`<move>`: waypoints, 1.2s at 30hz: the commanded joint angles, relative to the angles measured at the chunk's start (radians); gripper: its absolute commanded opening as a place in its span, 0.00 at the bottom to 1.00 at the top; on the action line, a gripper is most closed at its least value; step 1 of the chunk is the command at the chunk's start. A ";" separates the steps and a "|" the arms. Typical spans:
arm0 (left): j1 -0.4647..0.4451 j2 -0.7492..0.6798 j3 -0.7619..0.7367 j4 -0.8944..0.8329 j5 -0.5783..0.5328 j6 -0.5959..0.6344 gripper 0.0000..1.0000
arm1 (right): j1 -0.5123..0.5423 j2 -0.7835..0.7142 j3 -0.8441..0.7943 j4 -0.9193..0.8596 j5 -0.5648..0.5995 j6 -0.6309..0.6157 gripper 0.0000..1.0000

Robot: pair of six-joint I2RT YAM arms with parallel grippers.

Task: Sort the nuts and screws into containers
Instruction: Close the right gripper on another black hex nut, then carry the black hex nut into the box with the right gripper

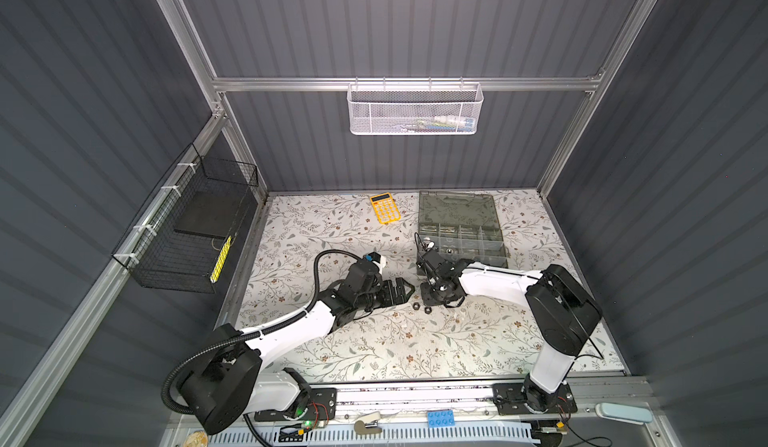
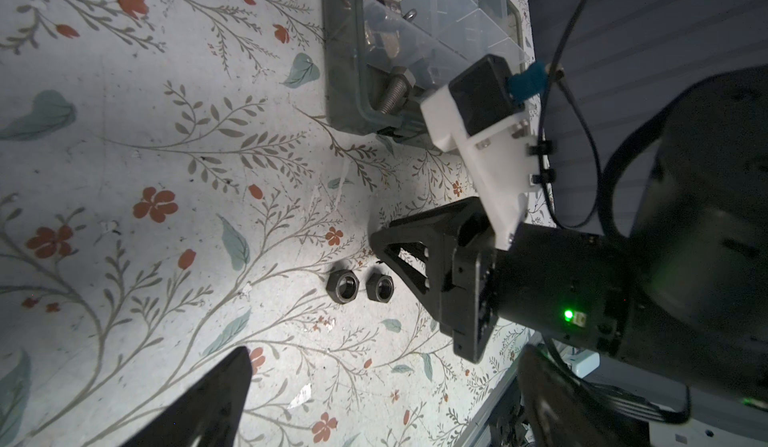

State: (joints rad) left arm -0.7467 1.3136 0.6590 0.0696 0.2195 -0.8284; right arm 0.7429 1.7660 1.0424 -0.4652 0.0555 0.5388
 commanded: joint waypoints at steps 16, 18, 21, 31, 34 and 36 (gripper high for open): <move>-0.035 0.162 0.180 0.116 0.069 -0.019 1.00 | -0.386 -0.184 0.200 -0.171 -0.021 -0.134 0.19; -0.042 0.184 0.201 0.122 0.075 -0.019 1.00 | -0.435 -0.145 0.238 -0.168 -0.020 -0.143 0.20; -0.051 0.209 0.225 0.124 0.080 -0.016 1.00 | -0.489 -0.067 0.309 -0.174 -0.035 -0.154 0.21; -0.059 0.242 0.246 0.136 0.079 -0.025 1.00 | -0.544 0.150 0.418 -0.153 -0.055 -0.173 0.24; -0.059 0.262 0.261 0.136 0.085 -0.022 1.00 | -0.550 0.175 0.426 -0.157 -0.048 -0.184 0.29; -0.059 0.274 0.274 0.136 0.089 -0.020 1.00 | -0.556 0.181 0.436 -0.168 -0.046 -0.188 0.32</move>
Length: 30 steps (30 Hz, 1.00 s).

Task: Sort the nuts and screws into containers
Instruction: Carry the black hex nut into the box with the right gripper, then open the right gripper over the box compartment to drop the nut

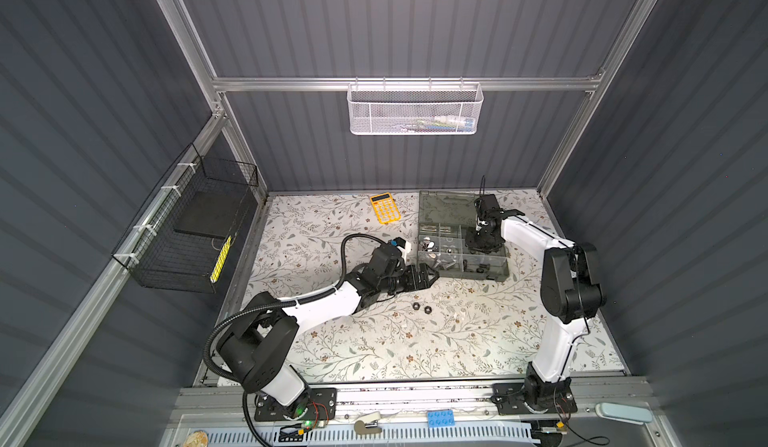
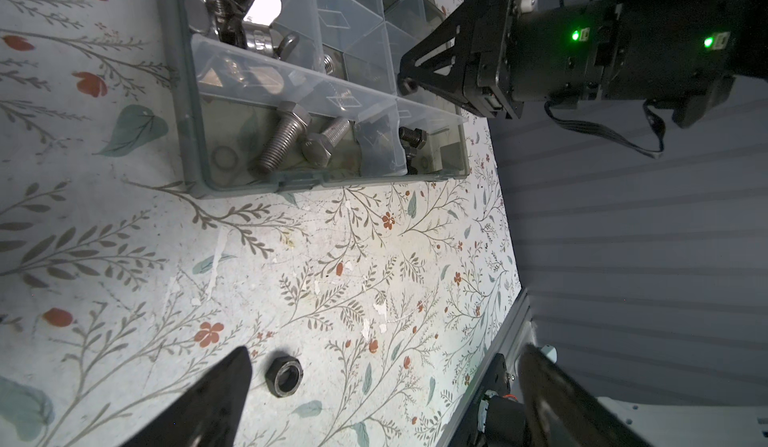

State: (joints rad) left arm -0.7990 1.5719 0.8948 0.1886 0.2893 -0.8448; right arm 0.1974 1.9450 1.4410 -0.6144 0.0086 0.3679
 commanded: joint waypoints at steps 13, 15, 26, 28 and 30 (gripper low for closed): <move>-0.006 -0.048 0.050 -0.030 -0.014 0.026 1.00 | 0.068 -0.181 -0.040 -0.067 0.015 -0.029 0.63; -0.005 -0.072 0.034 -0.043 -0.020 0.028 1.00 | 0.106 -0.237 -0.091 -0.059 0.022 -0.034 0.67; 0.018 -0.246 -0.194 -0.014 -0.017 -0.052 1.00 | 0.340 -0.436 -0.352 -0.018 -0.044 -0.028 0.78; 0.029 -0.276 -0.237 -0.004 -0.011 -0.069 1.00 | 0.380 -0.445 -0.390 0.000 -0.060 -0.021 0.78; 0.044 -0.311 -0.272 -0.001 -0.006 -0.079 1.00 | 0.416 -0.442 -0.417 0.007 -0.055 -0.004 0.78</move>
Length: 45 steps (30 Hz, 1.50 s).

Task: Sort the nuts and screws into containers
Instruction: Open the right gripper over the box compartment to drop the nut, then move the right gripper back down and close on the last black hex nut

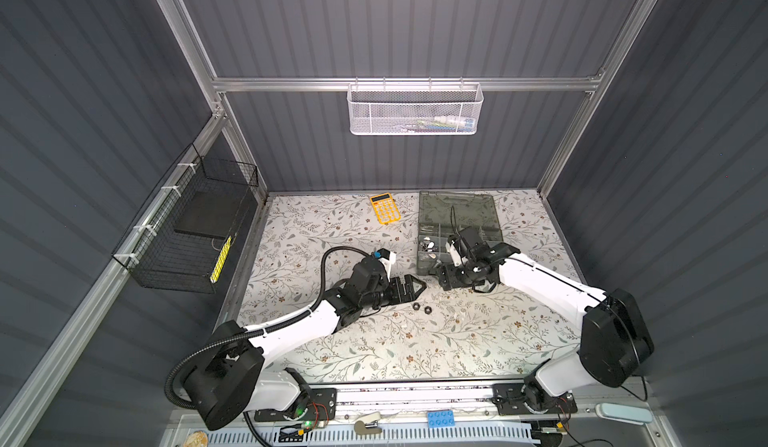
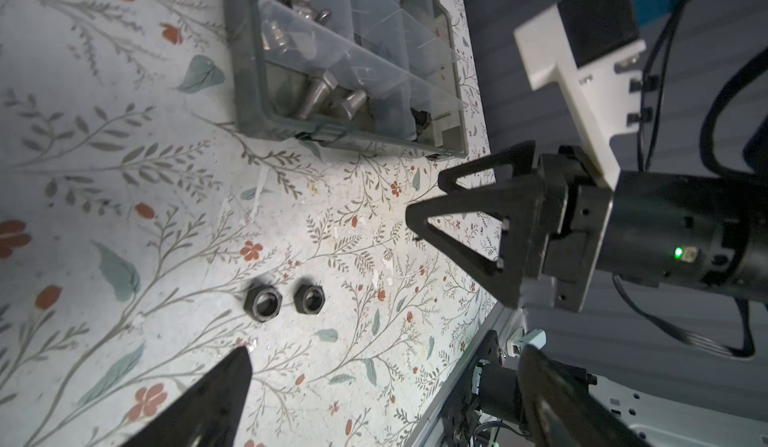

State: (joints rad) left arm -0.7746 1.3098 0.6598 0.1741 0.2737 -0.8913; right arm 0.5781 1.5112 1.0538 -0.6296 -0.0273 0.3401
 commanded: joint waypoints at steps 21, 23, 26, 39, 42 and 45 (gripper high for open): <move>0.129 -0.165 -0.154 0.041 0.104 -0.080 1.00 | 0.252 0.220 -0.028 0.080 0.089 0.176 0.64; 0.129 -0.157 -0.150 0.046 0.107 -0.079 1.00 | 0.252 0.230 -0.026 0.085 0.094 0.179 0.61; 0.131 -0.147 -0.145 0.060 0.118 -0.085 1.00 | 0.252 0.259 -0.008 0.075 0.101 0.180 0.52; 0.135 -0.147 -0.120 0.022 0.106 -0.062 1.00 | 0.249 0.256 -0.006 0.054 0.127 0.194 0.18; 0.133 -0.129 -0.102 0.018 0.114 -0.058 1.00 | 0.239 0.240 0.000 0.048 0.129 0.189 0.16; 0.131 -0.119 -0.089 0.018 0.113 -0.056 1.00 | 0.224 0.226 0.005 0.042 0.129 0.180 0.14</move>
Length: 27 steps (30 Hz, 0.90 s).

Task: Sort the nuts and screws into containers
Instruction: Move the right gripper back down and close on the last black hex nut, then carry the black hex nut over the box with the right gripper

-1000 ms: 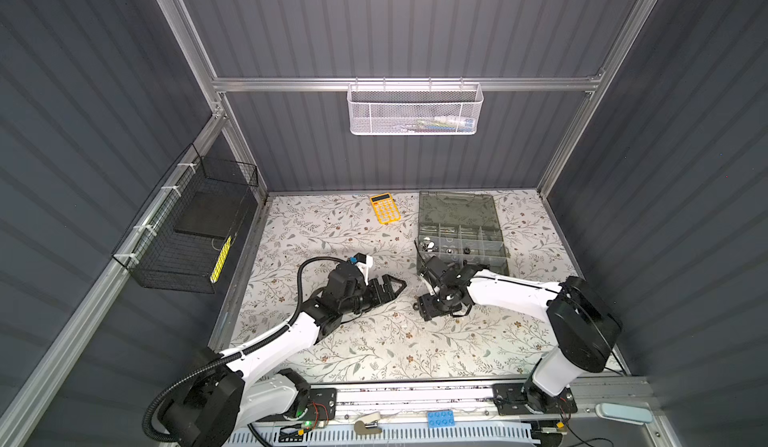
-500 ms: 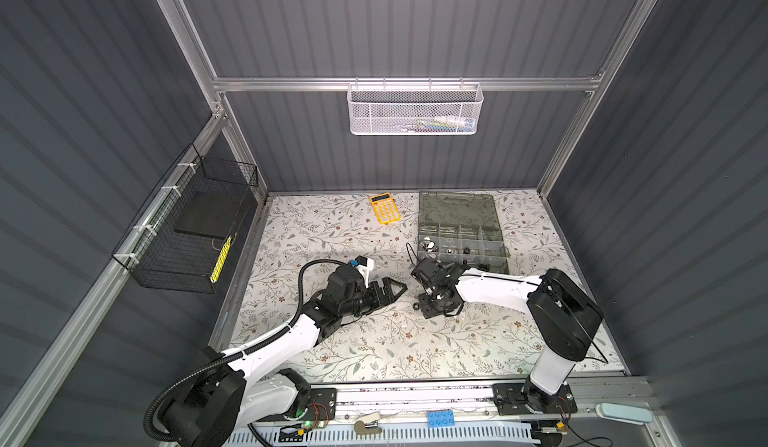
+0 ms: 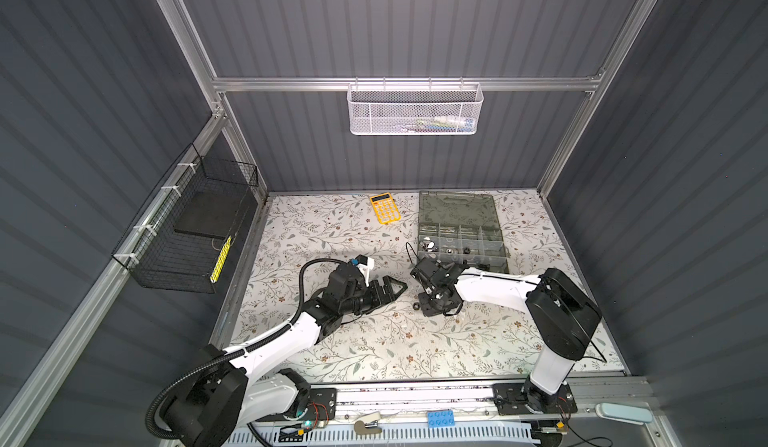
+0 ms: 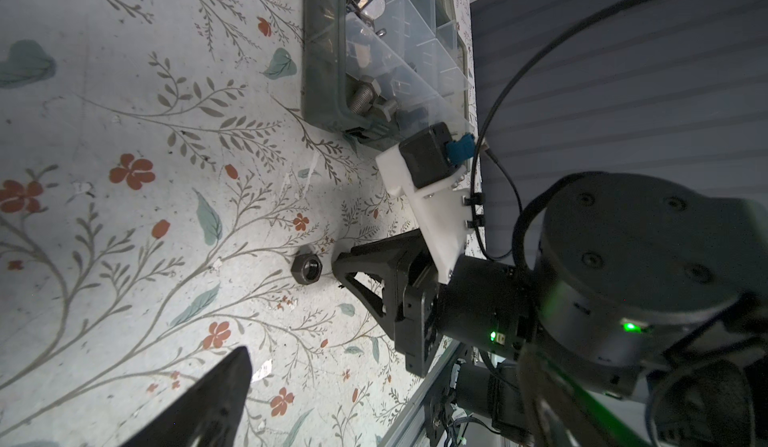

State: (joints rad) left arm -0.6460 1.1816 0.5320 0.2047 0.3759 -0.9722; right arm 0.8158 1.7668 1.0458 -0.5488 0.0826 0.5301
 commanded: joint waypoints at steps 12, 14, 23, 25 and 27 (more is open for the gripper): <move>-0.038 0.145 0.192 0.009 0.004 0.047 1.00 | -0.187 -0.169 0.071 -0.105 0.008 -0.092 0.14; -0.049 0.189 0.238 0.021 0.008 0.052 1.00 | -0.251 -0.187 0.106 -0.124 0.009 -0.111 0.14; -0.104 0.404 0.454 0.081 0.036 0.051 1.00 | -0.506 -0.103 0.288 -0.131 -0.004 -0.160 0.16; -0.110 0.430 0.485 0.085 0.043 0.050 1.00 | -0.544 -0.056 0.324 -0.132 -0.012 -0.163 0.17; -0.112 0.449 0.510 0.080 0.047 0.051 1.00 | -0.578 -0.004 0.356 -0.122 -0.028 -0.169 0.17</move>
State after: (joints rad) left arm -0.7528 1.6115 0.9916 0.2703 0.3954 -0.9424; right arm 0.2714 1.6985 1.3693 -0.6487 0.0742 0.3836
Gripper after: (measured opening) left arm 0.997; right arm 0.223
